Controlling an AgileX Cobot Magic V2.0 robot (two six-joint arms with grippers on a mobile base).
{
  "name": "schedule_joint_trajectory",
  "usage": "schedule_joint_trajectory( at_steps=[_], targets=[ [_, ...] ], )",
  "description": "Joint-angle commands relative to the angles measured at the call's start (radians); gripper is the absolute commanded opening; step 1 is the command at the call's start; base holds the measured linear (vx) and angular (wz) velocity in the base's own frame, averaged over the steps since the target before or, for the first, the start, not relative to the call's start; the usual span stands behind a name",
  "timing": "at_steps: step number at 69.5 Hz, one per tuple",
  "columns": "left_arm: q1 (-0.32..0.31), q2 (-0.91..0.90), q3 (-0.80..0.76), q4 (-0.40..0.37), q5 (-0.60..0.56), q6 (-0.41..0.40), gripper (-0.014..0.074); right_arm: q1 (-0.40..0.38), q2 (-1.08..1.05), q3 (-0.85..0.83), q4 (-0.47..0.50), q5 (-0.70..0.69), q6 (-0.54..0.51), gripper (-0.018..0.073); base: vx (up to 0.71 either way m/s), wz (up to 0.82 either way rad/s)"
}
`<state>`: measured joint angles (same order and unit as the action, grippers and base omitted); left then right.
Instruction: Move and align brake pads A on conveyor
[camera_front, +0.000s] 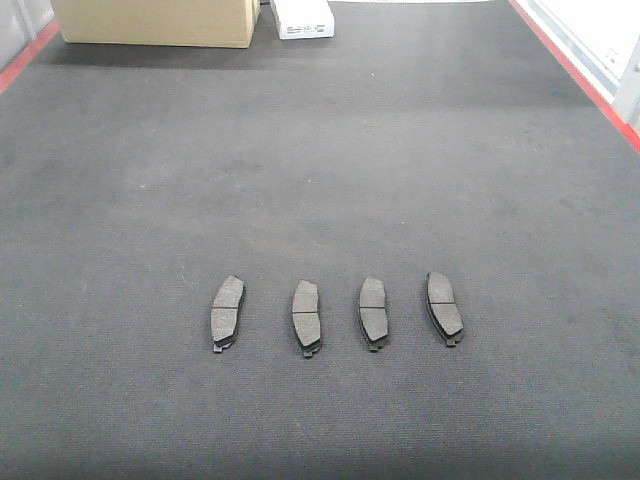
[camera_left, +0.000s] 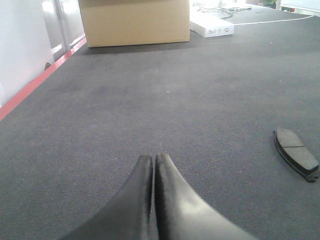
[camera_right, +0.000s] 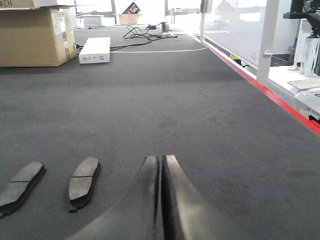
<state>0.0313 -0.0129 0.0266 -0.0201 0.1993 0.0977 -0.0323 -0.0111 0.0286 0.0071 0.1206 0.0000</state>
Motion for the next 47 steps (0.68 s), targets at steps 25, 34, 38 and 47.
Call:
schedule_joint_trajectory(
  at_steps=[25, 34, 38, 47],
  targets=[
    [0.004, -0.013, -0.019, -0.004, -0.082, -0.009, -0.0006, -0.007, -0.014, 0.019, -0.007, -0.080, 0.000, -0.0006, 0.00, 0.00],
    [0.004, -0.013, -0.019, -0.004, -0.082, -0.009, -0.0006, -0.007, -0.014, 0.019, -0.007, -0.080, 0.000, -0.0006, 0.00, 0.00],
    [0.004, -0.013, -0.019, -0.004, -0.082, -0.009, -0.0006, -0.007, -0.014, 0.019, -0.007, -0.080, 0.000, -0.0006, 0.00, 0.00],
    [0.004, -0.013, -0.019, -0.004, -0.082, -0.009, -0.0006, -0.007, -0.014, 0.019, -0.007, -0.080, 0.000, -0.0006, 0.00, 0.00]
  ],
)
